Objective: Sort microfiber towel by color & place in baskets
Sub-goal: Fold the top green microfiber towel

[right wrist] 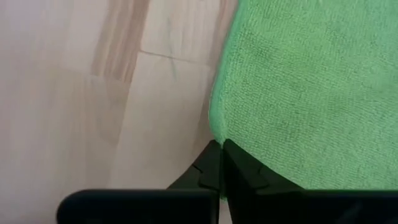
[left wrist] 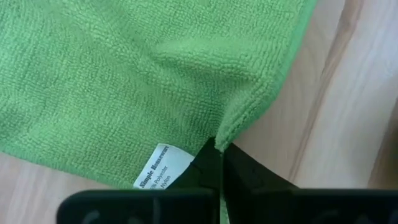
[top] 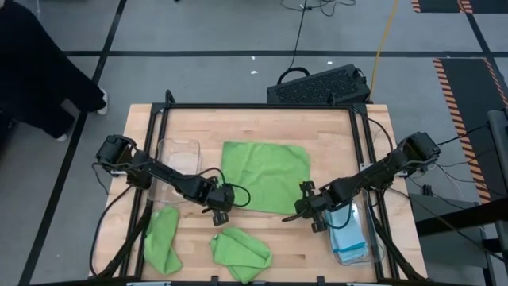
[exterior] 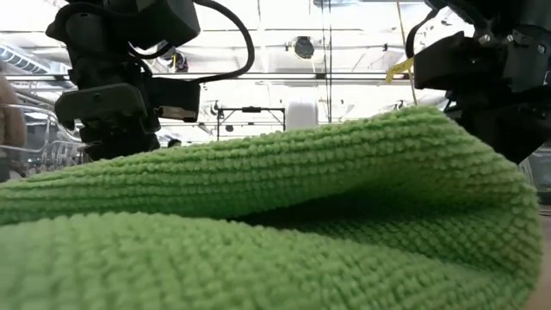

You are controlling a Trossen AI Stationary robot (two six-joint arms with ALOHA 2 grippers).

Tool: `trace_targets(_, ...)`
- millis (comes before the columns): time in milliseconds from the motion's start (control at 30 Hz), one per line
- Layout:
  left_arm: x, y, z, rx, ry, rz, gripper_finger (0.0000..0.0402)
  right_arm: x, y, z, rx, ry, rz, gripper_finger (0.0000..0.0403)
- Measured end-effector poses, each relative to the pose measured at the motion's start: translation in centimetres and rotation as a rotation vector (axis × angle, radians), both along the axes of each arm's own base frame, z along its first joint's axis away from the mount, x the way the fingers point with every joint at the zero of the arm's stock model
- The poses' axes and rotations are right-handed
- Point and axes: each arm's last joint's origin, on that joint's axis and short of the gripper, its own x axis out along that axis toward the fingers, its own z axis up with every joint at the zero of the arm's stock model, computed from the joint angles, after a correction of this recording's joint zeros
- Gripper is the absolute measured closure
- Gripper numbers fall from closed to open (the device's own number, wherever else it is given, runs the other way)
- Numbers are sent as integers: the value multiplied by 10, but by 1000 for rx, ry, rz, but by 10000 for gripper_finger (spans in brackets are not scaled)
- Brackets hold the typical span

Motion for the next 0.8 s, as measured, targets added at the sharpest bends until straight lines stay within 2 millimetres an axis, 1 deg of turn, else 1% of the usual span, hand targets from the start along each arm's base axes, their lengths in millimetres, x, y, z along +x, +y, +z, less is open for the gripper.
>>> trace_targets(133,3,-6,9,-70,41,-39,399,-3,-1,4,44,23,12,401)
trace_targets(267,7,-15,25,-147,114,-139,400,-9,-3,9,81,73,-3,402)
trace_targets(333,8,-19,34,-156,124,-197,400,-14,-4,14,97,100,-9,402)
trace_targets(467,11,-23,45,-178,134,-283,400,-20,-6,28,141,73,-13,402)
trace_targets(600,15,-17,48,-171,121,-277,400,-22,-12,38,134,25,-18,402)
trace_targets(800,22,7,48,-92,117,-153,400,-19,-28,40,79,8,-81,402)
